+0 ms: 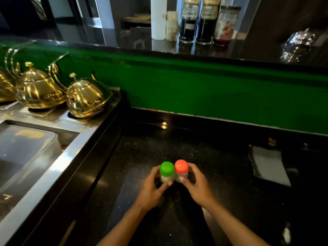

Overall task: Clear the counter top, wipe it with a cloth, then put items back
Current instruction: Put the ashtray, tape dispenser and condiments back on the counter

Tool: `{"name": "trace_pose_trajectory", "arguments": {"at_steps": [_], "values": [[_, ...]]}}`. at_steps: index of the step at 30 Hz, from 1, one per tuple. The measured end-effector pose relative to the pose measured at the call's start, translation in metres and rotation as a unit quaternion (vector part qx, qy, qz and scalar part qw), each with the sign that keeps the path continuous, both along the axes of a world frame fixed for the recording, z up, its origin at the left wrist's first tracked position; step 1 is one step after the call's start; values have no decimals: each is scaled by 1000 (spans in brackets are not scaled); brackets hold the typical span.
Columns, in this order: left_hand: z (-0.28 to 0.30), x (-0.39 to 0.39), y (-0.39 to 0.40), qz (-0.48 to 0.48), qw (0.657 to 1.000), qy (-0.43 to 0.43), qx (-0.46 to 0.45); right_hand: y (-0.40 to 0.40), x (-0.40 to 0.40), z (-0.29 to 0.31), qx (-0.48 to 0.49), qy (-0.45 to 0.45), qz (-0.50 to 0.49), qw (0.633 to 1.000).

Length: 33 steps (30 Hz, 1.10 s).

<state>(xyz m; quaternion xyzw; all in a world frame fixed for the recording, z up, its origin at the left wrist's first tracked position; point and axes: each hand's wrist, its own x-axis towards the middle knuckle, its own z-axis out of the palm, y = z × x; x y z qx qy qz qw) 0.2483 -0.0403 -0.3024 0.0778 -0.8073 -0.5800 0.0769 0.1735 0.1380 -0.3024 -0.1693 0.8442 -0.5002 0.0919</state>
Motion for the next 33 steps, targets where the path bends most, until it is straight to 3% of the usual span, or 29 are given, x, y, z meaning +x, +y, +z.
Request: {"name": "trace_pose_trajectory", "arguments": {"at_steps": [8, 16, 24, 33], "values": [[137, -66, -53, 26, 990, 137, -36, -58, -72, 140, -82, 128, 17, 988], [270, -121, -108, 62, 970, 209, -105, -118, -118, 282, -121, 214, 25, 969], [316, -164, -150, 131, 955, 228, -137, -188, -158, 323, -108, 252, -5, 962], [317, -241, -221, 186, 954, 184, -143, -251, -226, 316, 8, 218, -57, 974]]}}
